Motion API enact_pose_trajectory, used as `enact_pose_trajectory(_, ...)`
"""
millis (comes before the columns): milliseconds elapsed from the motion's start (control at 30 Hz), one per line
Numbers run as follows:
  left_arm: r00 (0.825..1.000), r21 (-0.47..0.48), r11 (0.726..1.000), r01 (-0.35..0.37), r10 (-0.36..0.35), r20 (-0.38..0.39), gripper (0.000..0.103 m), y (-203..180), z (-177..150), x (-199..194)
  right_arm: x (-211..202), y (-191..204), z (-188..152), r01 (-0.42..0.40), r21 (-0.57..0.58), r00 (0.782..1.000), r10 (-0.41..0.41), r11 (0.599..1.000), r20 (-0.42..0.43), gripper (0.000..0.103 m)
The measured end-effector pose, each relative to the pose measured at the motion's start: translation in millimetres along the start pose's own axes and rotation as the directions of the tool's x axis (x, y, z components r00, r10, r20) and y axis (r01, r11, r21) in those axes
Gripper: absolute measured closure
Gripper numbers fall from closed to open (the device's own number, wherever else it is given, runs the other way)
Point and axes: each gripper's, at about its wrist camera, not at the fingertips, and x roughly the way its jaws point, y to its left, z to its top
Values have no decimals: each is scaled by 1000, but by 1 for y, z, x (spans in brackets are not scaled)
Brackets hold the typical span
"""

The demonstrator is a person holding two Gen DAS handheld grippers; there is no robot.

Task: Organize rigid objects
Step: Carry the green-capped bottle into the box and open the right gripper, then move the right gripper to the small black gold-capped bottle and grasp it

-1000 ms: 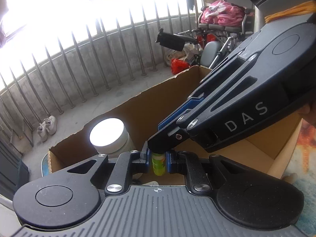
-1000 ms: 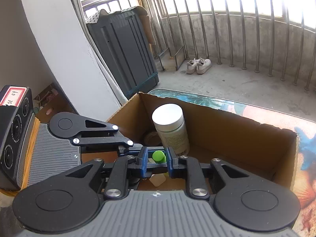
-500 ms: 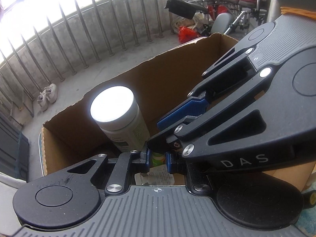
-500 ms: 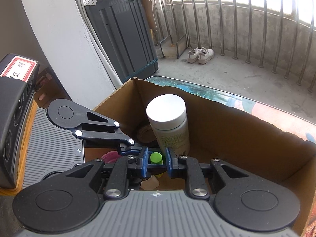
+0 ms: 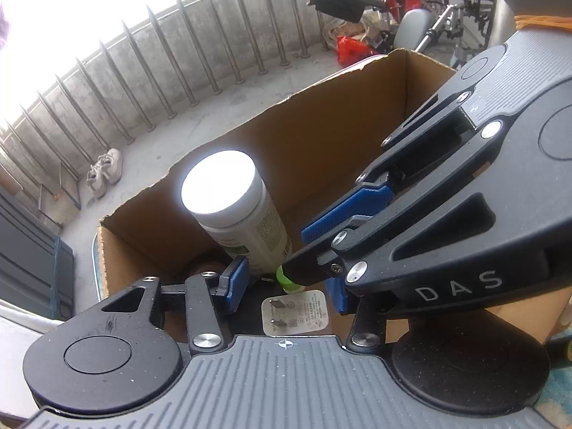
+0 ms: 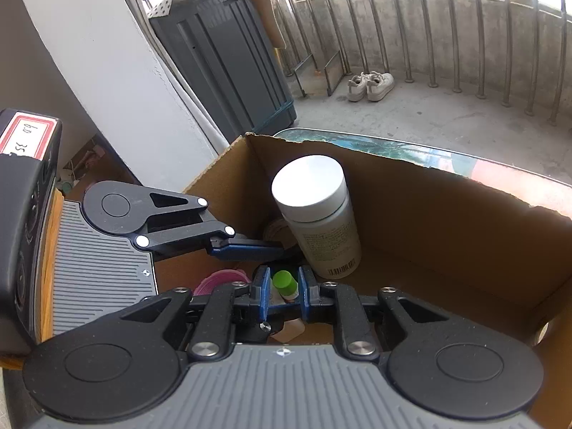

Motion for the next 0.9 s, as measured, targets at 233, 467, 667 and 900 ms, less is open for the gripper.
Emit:
enact_pose_trajectory(233,948,36,997,-75,60,311,51,-30,-41,-88,-50,12,-13,27,2,991,-27,1000,132,82)
enact_pose_trajectory(467,908,67,969,236,-245,341,50,-108,-100,-103,-137,28,-76,102,-24,954,-91,994,285,81)
enact_pose_trajectory(667,902,46,976,213,-215,374,54,-137,-109,-73,-157,22,-148,118,54,948,-129,992,291,80)
enact_pose_trajectory(900,913,14,979,203,-195,358,82,-142,-110,-75,-140,15,-191,96,106,974,-115,990,196,80)
